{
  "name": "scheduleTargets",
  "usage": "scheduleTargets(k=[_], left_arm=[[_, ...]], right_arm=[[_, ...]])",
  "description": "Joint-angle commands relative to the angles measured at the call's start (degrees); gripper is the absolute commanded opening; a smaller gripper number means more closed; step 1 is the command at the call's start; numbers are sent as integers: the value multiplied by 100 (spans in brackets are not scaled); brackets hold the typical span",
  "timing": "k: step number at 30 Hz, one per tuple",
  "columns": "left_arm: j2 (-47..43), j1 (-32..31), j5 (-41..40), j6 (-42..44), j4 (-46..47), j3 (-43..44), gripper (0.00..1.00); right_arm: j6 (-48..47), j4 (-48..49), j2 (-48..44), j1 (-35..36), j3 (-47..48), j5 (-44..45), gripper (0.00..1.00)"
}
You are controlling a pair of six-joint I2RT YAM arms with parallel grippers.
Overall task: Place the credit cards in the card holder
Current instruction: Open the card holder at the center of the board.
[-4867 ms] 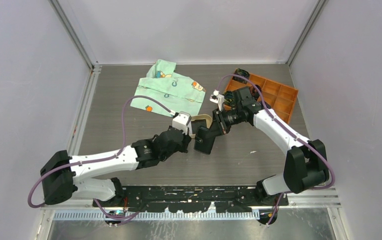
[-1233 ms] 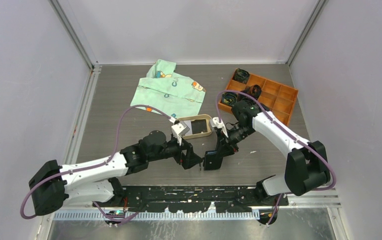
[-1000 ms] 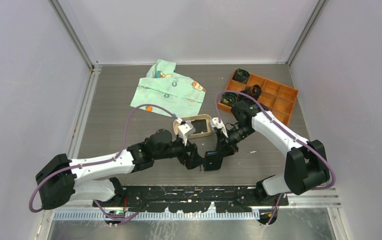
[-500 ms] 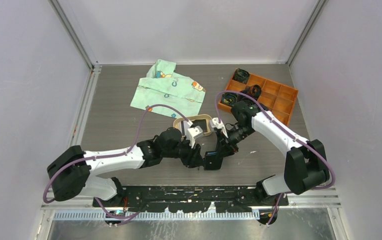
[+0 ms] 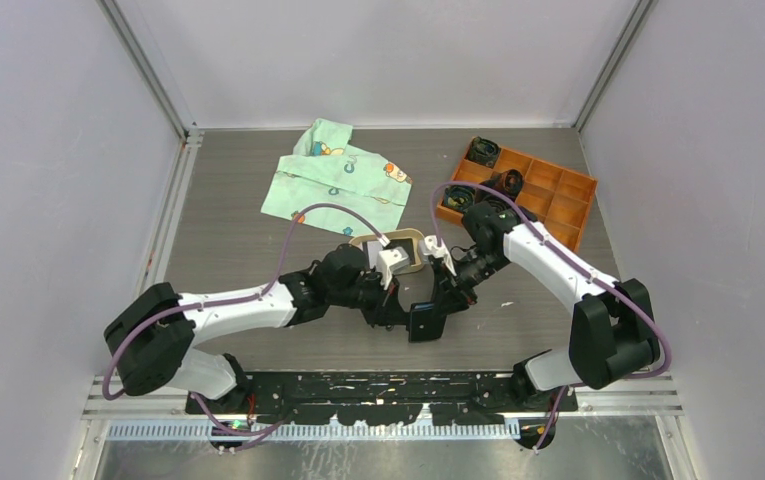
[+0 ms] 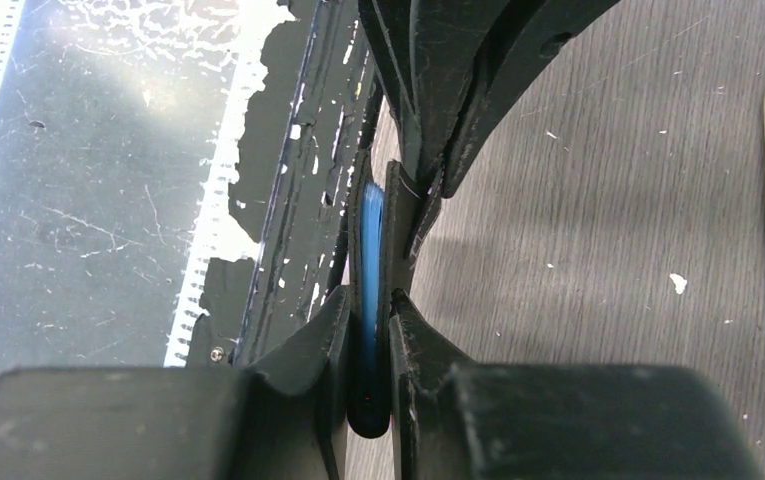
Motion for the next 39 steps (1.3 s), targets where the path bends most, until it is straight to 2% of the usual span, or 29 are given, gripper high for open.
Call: scheduleTargets(k=[1, 4, 6, 8, 11, 15, 19, 23, 33, 39], left_arm=[[-31, 58, 323, -482, 466, 159, 0], [-152, 63, 238, -1083, 701, 12, 0], [-236, 51, 173, -1503, 872, -166, 0], [-291, 19, 92, -1986, 1111, -393, 0], [-233, -26, -28, -2441, 1284, -626, 0], [-167, -39, -66, -2831, 1609, -853, 0], [-300, -33, -256, -2799, 1289, -932, 0], [-504, -8, -492, -2587, 677, -1069, 0], [-958, 76, -1010, -2301, -663, -1483, 0], [-849, 90, -1401, -2128, -1677, -1398, 0]], right_arm=[[757, 529, -25, 40, 24, 7, 22], [2494, 1702, -196, 27, -8, 666, 43], [2927, 1989, -267, -61, 11, 1099, 60], [3064, 2016, -340, -219, 35, 1254, 69], [3266, 2112, -427, -401, 28, 1226, 78], [3473, 2211, -474, -452, 3, 1173, 84], [3593, 2327, -485, -433, -81, 1102, 91], [3579, 2504, -453, -184, -234, 1000, 89], [3801, 2837, 218, 641, -257, 1897, 64], [4274, 3295, 464, 1048, -292, 2354, 60]])
